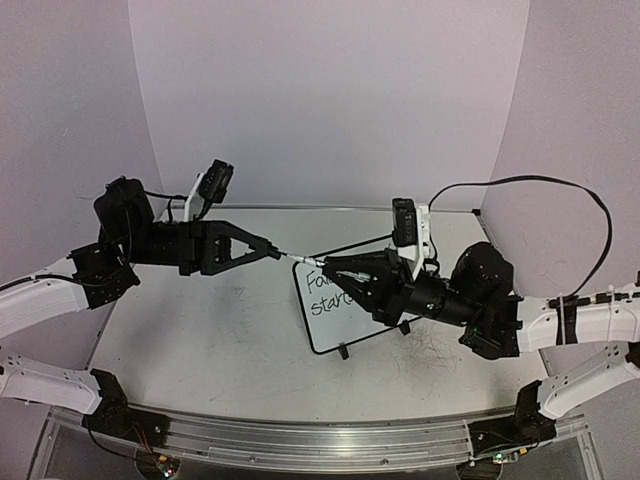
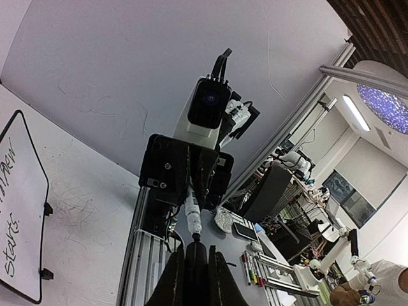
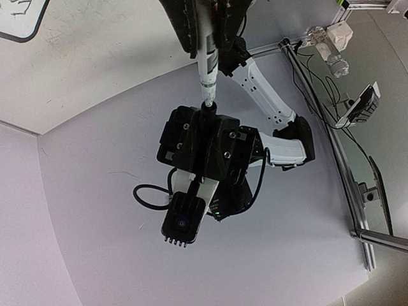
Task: Write a sentence on the whiteboard
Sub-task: Insert the whiteboard marker without the cap into the pen cap.
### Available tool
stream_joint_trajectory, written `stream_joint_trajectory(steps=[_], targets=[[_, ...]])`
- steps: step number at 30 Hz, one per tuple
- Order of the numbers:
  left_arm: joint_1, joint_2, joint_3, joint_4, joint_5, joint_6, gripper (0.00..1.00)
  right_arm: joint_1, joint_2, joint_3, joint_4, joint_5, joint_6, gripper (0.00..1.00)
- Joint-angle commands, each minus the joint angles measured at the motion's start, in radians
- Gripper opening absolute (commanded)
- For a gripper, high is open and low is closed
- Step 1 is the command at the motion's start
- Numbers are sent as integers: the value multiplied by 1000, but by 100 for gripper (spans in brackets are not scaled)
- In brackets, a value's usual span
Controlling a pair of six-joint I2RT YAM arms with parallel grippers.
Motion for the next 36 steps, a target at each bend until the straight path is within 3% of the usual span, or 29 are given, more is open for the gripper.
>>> stream_joint_trajectory(steps=[1, 29, 36], targets=[[-5, -28, -4, 57, -5, -12, 0, 9, 13, 51, 25, 12, 0, 0], [-7, -11, -27, 73, -5, -5, 0, 36, 77, 76, 121, 80, 37, 0], [-7, -2, -44, 73, 14, 13, 0, 36, 81, 123, 31, 116, 25, 0]])
